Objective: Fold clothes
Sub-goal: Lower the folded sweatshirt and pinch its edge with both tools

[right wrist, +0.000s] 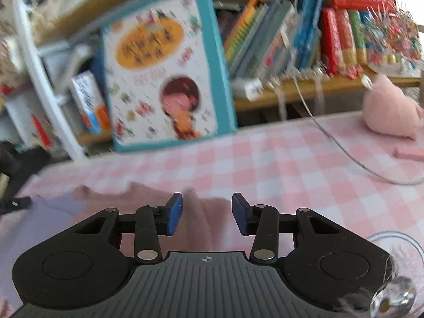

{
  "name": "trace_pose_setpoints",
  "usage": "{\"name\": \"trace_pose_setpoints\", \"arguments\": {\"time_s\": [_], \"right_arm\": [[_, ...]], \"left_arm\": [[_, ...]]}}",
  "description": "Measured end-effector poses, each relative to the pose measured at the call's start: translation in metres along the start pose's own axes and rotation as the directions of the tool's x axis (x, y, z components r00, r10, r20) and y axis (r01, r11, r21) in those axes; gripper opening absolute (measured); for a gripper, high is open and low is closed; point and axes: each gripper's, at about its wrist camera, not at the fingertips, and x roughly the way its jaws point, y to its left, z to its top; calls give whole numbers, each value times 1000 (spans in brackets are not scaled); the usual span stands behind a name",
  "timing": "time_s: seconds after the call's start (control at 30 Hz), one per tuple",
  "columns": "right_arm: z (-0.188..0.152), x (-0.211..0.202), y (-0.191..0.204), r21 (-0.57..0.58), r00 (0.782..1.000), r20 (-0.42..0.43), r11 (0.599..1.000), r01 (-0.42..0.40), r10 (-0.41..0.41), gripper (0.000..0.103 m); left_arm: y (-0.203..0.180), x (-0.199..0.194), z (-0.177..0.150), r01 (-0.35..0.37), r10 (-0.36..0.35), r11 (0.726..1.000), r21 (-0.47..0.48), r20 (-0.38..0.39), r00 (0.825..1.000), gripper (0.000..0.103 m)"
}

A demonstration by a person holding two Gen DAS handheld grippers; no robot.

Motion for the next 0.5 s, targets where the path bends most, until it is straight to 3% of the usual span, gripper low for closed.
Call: {"name": "trace_pose_setpoints", "arguments": {"time_s": [0.07, 0.13, 0.27, 0.37, 0.5], "right_arm": [[2, -5, 1, 4, 999, 18, 999, -44, 44, 40], [1, 1, 4, -4, 999, -9, 1000, -31, 31, 37], [-4, 10, 7, -30, 998, -59, 999, 24, -26, 25], [-7, 6, 7, -50, 998, -54, 998, 26, -29, 9], [-10, 0, 10, -81, 998, -33, 996, 45, -48, 5]], "left_arm": [[-8, 3, 0, 5, -4, 999, 46, -12, 1000, 35], [-13, 9, -1, -27, 29, 997, 75, -23, 999, 35], [-9, 10, -1, -33, 34, 999, 39, -23, 999, 35], [-3, 12, -4, -36, 36, 999, 11, -38, 999, 35], [3, 19, -9, -55, 54, 998, -10, -74, 996, 33]]}}
